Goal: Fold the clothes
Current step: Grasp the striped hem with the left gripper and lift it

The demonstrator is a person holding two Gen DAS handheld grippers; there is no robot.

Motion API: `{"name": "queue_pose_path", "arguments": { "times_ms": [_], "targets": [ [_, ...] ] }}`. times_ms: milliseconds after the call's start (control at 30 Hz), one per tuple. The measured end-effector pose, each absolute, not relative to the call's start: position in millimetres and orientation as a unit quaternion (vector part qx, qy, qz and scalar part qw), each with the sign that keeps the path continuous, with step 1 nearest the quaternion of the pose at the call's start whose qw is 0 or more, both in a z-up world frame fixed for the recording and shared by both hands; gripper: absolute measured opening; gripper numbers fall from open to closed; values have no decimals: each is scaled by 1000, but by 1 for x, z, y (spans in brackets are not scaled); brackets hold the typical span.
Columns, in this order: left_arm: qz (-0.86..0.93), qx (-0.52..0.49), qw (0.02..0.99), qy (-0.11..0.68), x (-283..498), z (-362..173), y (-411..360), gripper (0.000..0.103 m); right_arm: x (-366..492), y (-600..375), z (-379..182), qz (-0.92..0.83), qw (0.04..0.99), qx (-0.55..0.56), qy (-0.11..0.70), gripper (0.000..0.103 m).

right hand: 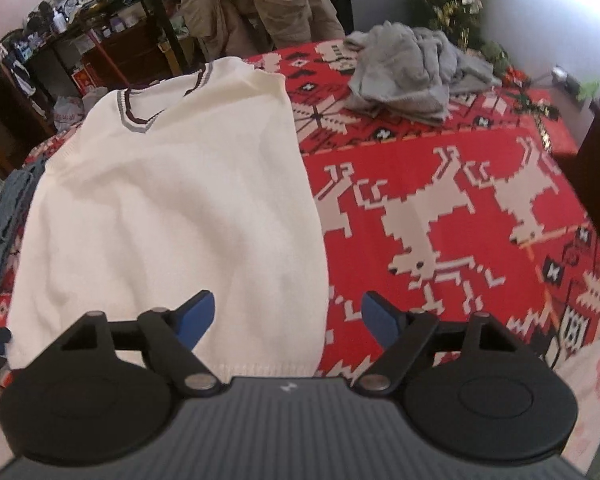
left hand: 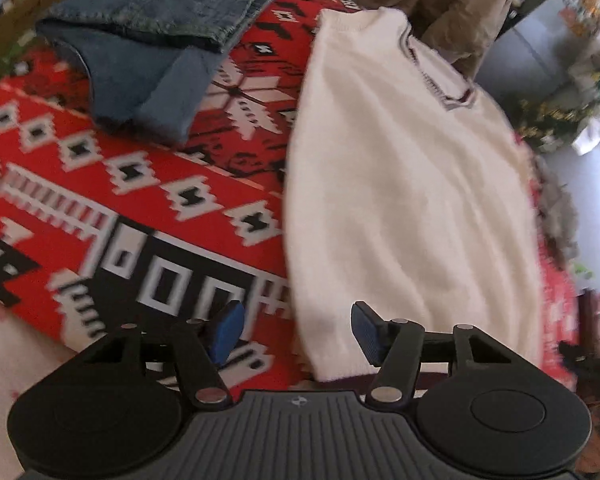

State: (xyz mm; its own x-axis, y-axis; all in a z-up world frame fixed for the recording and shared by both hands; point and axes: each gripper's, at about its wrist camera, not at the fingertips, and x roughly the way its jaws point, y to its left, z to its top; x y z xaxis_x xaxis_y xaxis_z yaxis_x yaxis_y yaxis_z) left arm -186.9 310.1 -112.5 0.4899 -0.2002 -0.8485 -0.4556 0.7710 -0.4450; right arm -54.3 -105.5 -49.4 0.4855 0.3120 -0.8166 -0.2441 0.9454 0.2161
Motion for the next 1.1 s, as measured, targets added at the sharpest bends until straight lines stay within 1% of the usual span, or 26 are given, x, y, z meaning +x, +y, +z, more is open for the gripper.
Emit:
{"name": "queue_pose_path", "arguments": {
  "times_ms": [200, 333, 433, 500, 567, 600, 700, 733, 767, 800, 833, 1100],
  "targets": [
    [5, -396, 778, 488, -184, -127, 305, 58, -53, -109, -54, 162, 854, 46, 492, 84],
    [-24, -410, 768, 492, -185, -132, 295, 56, -55, -110, -55, 162, 854, 46, 492, 85],
    [-31, -396, 769, 501, -188, -131, 284, 44, -56, -114, -56, 158, 851, 55, 497, 85],
    [-11, -377, 775, 507, -188, -130, 279, 20, -55, -121, -57, 157, 847, 70, 503, 85],
    [9, -360, 784, 505, -188, -127, 276, 13, -55, -129, -58, 155, 841, 88, 511, 84],
    [12, -358, 787, 501, -188, -127, 276, 12, -54, -133, -60, 157, 836, 100, 517, 81],
    [16, -356, 791, 498, -188, -127, 277, 11, -53, -140, -67, 155, 823, 117, 534, 68],
    [16, -354, 790, 500, -187, -127, 277, 11, -52, -141, -71, 152, 818, 121, 542, 60],
    [17, -353, 789, 502, -188, -127, 279, 11, -51, -143, -75, 149, 813, 125, 549, 54],
    [18, -352, 788, 504, -187, -127, 279, 11, -50, -143, -79, 150, 807, 131, 556, 46],
    [19, -352, 788, 505, -186, -128, 280, 11, -49, -143, -83, 150, 801, 137, 563, 44],
    [24, -355, 791, 498, -187, -123, 281, 8, -51, -132, -88, 175, 784, 159, 574, 44]
  ]
}}
